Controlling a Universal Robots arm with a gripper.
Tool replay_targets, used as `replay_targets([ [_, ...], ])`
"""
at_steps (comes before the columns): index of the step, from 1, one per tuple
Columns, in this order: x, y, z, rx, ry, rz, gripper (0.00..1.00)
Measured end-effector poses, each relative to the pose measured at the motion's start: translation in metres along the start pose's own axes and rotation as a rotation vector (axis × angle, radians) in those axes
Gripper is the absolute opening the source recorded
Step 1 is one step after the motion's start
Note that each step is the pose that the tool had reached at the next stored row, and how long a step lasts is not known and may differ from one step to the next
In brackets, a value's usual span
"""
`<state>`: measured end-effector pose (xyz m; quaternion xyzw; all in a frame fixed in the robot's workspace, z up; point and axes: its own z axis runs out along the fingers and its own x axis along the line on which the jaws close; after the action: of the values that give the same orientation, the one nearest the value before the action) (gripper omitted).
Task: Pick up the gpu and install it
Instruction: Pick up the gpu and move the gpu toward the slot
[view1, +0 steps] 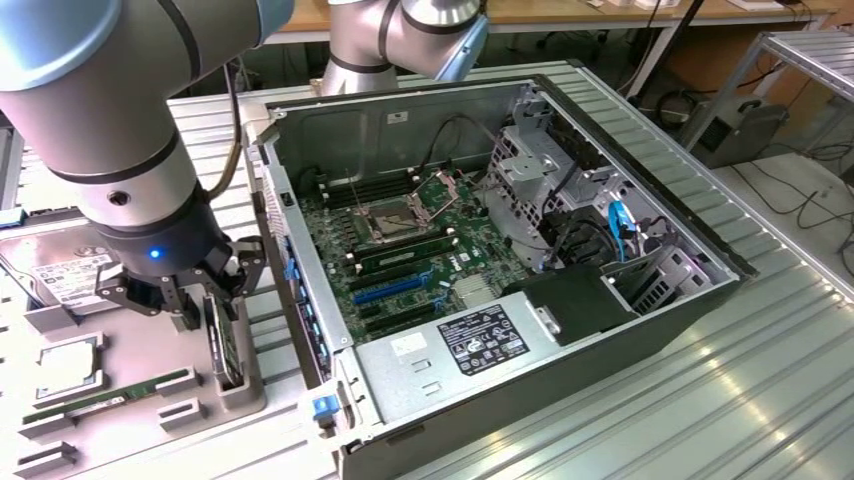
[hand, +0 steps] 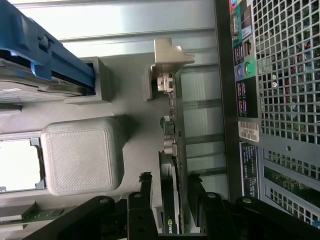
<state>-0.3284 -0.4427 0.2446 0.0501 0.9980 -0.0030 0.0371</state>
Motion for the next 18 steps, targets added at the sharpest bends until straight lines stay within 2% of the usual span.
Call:
replay_targets([
  [11,0.0005,0.0015,0.0017,0.0009,-0.0005,0.015,0.42],
  [15,0.0021,0.0022,0.0032,0.0005,-0.0024,0.014,0.42],
  [16,0.0022,0.0022,0.0033,0.0005,-0.0025,0.014,0.41],
  [17,0.0022,0.0022,0.0032,0.0005,-0.0024,0.014,0.28],
  [18,0.0022,0.0022,0.0032,0.0005,-0.0025,0.014,0.27],
])
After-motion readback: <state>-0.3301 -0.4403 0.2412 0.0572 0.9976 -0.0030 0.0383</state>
